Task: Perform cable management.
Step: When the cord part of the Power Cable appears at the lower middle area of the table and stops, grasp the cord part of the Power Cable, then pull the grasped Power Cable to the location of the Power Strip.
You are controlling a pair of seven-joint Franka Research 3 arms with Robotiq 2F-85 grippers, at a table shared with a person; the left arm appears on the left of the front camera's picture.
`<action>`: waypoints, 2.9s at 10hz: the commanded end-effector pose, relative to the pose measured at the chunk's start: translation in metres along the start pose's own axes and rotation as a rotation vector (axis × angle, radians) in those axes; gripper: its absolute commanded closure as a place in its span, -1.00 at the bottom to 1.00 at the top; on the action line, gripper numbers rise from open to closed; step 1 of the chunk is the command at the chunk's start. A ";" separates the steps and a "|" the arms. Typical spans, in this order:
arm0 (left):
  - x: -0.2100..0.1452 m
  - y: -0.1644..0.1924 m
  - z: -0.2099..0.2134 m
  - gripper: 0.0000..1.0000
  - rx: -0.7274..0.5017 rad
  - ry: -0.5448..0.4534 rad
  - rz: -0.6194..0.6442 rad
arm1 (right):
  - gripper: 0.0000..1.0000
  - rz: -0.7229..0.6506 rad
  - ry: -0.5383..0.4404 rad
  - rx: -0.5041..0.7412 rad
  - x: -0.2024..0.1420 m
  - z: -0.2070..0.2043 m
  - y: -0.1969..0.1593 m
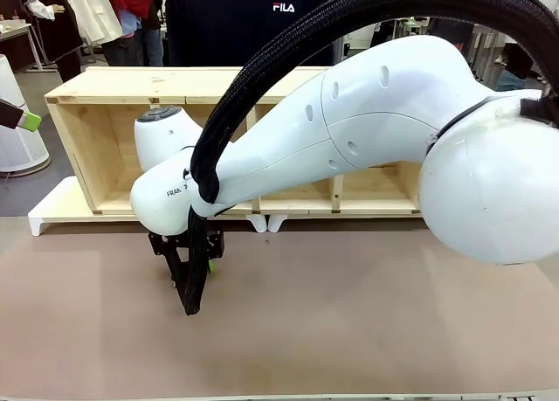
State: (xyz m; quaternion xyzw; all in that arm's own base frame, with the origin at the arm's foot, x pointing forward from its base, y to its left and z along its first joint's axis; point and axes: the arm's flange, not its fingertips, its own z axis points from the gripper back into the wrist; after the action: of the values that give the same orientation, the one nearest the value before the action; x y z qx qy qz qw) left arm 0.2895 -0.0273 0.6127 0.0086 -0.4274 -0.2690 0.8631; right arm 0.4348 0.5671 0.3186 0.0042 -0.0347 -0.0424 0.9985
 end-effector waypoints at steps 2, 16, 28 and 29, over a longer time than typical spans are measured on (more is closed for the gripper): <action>0.001 0.001 -0.002 -1.00 0.005 -0.012 0.002 | 0.00 0.012 -0.019 -0.032 0.004 -0.001 0.008; 0.001 0.001 -0.002 -1.00 0.005 -0.012 0.002 | 1.00 0.020 -0.061 -0.021 0.002 0.011 0.013; 0.001 0.001 -0.002 -1.00 0.005 -0.012 0.002 | 0.78 0.022 -0.036 0.002 0.001 0.009 0.012; 0.001 0.001 -0.002 -1.00 0.005 -0.012 0.002 | 0.78 0.022 -0.036 0.002 0.001 0.009 0.012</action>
State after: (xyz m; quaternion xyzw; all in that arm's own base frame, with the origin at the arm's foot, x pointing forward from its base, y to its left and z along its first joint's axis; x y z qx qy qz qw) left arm 0.2895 -0.0273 0.6127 0.0086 -0.4274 -0.2690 0.8631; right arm 0.4387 0.5798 0.3283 0.0113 -0.0463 -0.0322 0.9983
